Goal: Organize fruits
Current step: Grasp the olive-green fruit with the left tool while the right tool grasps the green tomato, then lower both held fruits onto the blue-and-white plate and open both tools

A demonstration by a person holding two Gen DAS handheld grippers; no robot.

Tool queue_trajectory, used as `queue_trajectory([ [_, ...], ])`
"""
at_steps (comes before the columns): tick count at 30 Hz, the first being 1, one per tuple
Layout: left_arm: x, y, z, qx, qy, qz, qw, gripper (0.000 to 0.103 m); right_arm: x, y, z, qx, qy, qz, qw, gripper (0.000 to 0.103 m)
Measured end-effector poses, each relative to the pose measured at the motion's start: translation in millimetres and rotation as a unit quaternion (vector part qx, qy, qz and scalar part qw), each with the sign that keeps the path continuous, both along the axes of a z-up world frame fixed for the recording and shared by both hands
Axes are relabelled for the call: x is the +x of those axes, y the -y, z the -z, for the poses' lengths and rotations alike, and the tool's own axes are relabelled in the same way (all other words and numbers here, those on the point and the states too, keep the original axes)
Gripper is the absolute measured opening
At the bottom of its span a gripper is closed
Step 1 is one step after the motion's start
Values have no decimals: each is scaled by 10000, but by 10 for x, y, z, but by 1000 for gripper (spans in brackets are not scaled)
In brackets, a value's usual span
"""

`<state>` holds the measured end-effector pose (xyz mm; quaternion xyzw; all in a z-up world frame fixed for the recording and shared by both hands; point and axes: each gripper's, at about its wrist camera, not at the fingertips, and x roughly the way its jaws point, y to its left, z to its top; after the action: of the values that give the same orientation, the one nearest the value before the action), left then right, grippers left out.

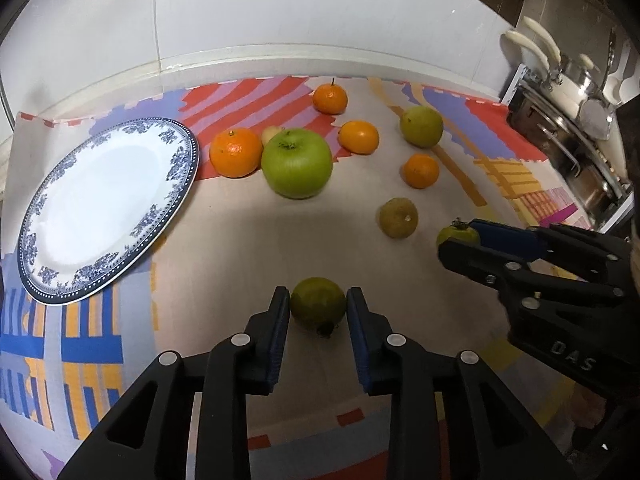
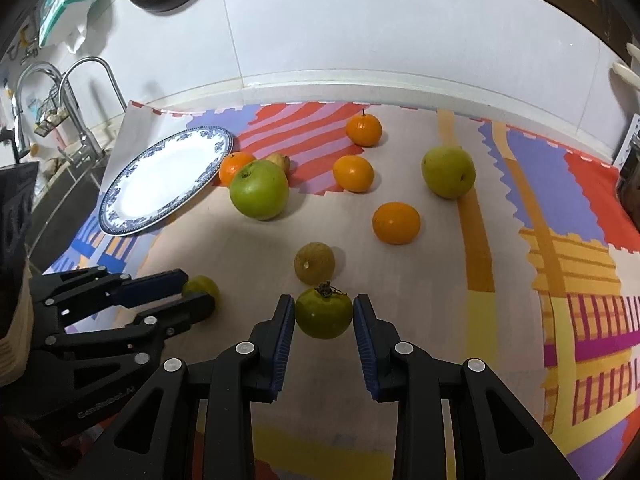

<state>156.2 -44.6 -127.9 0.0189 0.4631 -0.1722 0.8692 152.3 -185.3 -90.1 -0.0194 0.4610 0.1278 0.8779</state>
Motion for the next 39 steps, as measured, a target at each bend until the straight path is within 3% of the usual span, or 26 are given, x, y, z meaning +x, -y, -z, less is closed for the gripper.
queue_trajectory([
  [6, 0, 20, -15, -6, 29, 60, 10000, 29, -1, 2, 5, 48, -37, 0, 10000, 31],
  [17, -156, -95, -376, -48, 573, -145, 9982, 29, -86, -76, -190, 111, 216, -179, 9995, 31],
  [31, -189, -683, -957, -55, 1384, -945, 9858, 29, 126, -646, -720, 242, 1035, -1205, 9870, 31],
  [39, 46, -1133, -920, 254, 1387, -1444, 9794, 29, 494, -1185, -683, 458, 920, -1805, 9782, 31],
])
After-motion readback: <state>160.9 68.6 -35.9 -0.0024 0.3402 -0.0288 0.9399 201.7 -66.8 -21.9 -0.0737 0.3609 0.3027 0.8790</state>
